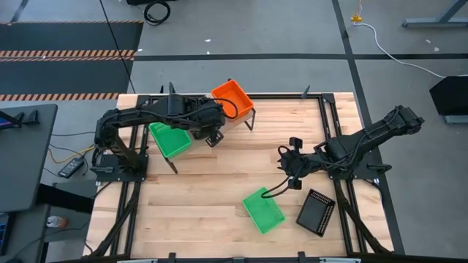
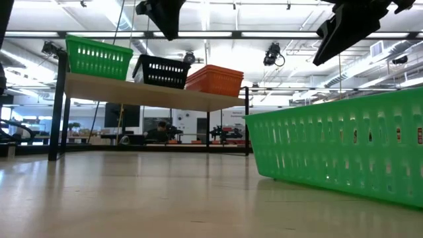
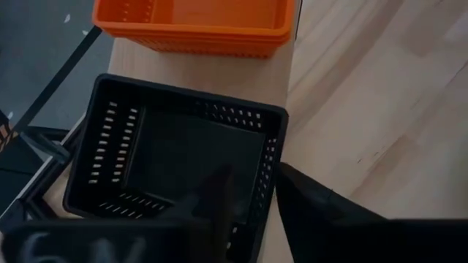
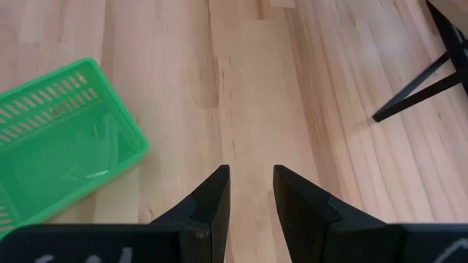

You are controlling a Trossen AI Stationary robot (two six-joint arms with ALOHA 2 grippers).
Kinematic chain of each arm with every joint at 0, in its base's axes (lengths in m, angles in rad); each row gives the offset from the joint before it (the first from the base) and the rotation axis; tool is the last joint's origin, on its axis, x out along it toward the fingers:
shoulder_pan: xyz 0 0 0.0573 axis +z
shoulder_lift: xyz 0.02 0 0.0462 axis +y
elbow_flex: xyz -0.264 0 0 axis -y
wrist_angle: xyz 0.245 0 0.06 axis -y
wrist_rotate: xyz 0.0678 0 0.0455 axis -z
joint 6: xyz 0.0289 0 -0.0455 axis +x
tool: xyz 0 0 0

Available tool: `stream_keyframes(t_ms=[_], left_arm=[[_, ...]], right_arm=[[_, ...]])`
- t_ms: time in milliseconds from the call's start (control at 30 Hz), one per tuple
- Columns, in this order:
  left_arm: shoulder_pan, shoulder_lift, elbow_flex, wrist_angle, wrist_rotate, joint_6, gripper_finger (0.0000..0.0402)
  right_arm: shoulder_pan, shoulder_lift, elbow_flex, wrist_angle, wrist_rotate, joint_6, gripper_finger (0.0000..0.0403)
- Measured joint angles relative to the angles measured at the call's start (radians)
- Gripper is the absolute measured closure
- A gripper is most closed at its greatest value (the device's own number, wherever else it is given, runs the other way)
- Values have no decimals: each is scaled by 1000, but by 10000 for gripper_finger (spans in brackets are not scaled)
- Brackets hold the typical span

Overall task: Stack baskets on shelf by color
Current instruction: Stack the top black basket on the black basket on the shelf, then stack the green basket on the green baskets on the shelf

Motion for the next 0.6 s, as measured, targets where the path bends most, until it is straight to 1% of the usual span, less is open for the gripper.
stream_keyframes(t_ms=[167,233,333,467,533,600], left_arm=[[0,0,7,10,-3,1,272],[-3,0,25,21,-2,1,272],[-31,-1,51,81,16,6,276],[-135,-2,54,143,8,77,283],[-196,-2,21,191,-39,80,284],[-256,-2,-28,247,-107,82,284]], right_arm=[[0,0,0,0,0,0,290],[0,0,0,0,0,-1,290],[0,0,0,0,0,-5,290],[0,0,0,0,-47,-6,290],[2,0,0,4,-92,-6,290],[10,0,0,25,-112,-6,290]])
